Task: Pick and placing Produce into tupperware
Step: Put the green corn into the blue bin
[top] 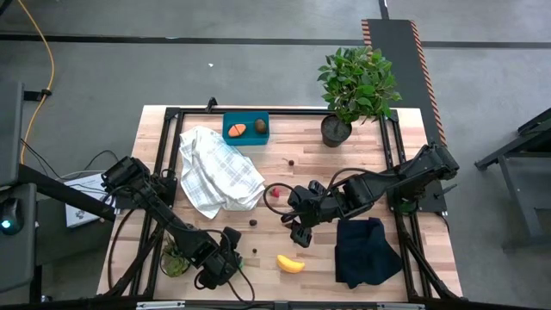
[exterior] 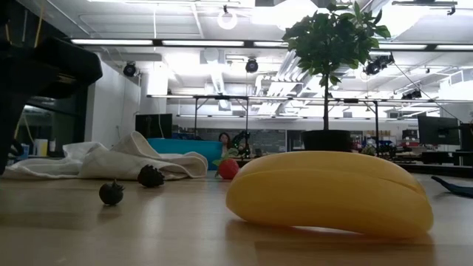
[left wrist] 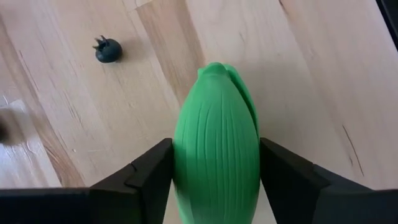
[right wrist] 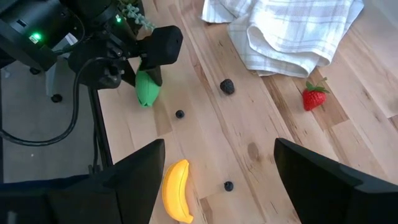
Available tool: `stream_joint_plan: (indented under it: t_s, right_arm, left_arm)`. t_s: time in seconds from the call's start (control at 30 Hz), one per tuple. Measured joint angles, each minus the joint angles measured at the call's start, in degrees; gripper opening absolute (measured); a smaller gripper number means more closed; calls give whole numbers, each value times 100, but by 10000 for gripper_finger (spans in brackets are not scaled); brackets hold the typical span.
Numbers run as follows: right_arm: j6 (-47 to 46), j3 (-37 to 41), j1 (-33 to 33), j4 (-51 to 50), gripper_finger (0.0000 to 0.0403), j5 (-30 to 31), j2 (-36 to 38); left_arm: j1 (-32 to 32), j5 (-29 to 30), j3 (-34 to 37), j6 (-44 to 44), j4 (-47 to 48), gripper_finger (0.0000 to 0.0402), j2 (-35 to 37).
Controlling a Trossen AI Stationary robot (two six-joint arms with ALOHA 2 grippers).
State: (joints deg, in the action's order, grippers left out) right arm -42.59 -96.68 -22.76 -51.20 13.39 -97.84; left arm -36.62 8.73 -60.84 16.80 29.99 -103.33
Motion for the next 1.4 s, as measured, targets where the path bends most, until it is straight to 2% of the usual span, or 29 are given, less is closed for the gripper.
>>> stream_joint_plan:
  t_s: [0.37, 0.6, 0.77, 1.13, 1.4]
  right_arm:
    - [-2, 0, 0, 2, 293, 0, 0]
    - [0, 0, 0, 2, 293, 0, 0]
    - [14, 0, 0, 4, 293, -1, 0]
    - [247, 0, 0, 299, 293, -3, 0]
    - [417, 0, 0, 473, 293, -4, 11]
  left_arm:
    - [-2, -13, 0, 53, -3, 208, 0]
    - [-2, -21, -14, 529, -10, 204, 0]
    - [-2, -42, -345, 571, 233, 204, -11]
    - [125, 98, -1439, 481, 1759, 203, -7]
    - [520, 121, -2035, 442, 2758, 206, 23]
